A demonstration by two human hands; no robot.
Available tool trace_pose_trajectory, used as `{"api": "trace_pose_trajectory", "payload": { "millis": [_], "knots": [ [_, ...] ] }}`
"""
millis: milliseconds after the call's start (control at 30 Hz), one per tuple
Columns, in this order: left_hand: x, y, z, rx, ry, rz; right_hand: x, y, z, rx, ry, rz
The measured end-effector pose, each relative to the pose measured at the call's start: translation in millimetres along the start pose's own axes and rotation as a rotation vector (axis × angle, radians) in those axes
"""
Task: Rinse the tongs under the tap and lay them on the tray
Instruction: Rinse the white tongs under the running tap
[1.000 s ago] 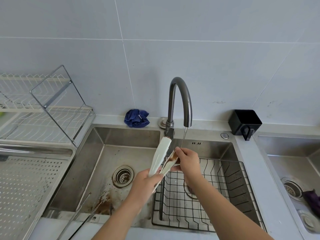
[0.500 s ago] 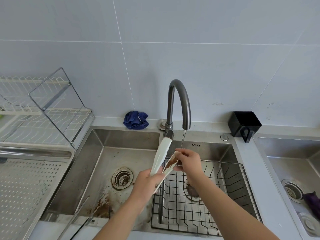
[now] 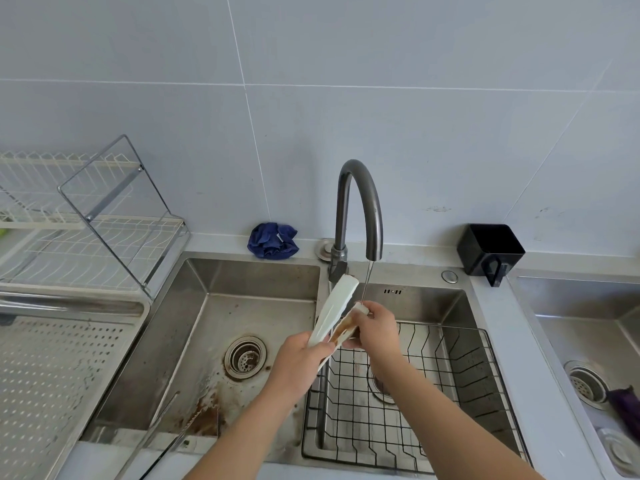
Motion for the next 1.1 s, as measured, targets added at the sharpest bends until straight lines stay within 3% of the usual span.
{"api": "trace_pose_trajectory", "payload": {
  "millis": [100,267,400,567,733,833,1000,1100],
  "knots": [
    [-4.5,-1.7,-3.4,-0.021,0.002,0.032,1.7,-1.6,-0.8,-0.010,-0.089,0.001],
    [-1.2,-0.5,-5.4,-0.015,-0.046,0.104,-7.3,-8.2,-10.1,-0.022,0.072,0.035],
    [-4.3,-4.6,-8.4,-0.034,-0.028,0.127,-3.5,-5.3,-5.6,-0.018,-0.070,0.018],
    [-1.9,-4.8,-9.1,-0.040,-0.044,0.171,-8.5,-12.2,-11.9,-0.037,0.088,0.053],
    [-4.9,-9.3,-15.4,-0.034,-0.052,0.164,-5.3,-14.4,-9.2,-0.035,-0.006,0.066],
    [-2.3,-9.3,-19.1,-0.024,-0.084,0.184,-12.4,-19.6,-12.9,-0.060,0.123,0.120],
    [-7.2,-12.9,-33.8,-0.029,-0.064,0.193,-10.2,-20.6,-12.2,0.042,-0.047,-0.125],
    [-11.0,-13.4,-42.5,-0.035,-0.099,0.193,-16.7,-22.3,-15.3,0.002,-0.001,-0.118]
  ]
}}
Point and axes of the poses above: each hand's wrist, its own z-axis away from the middle knuckle, its own x-axis out of the palm, y = z × x, the point moved 3 cm from there along -z, towards the middle knuckle, and after that the axes turned 1 degree about x, right-handed, at the moved point
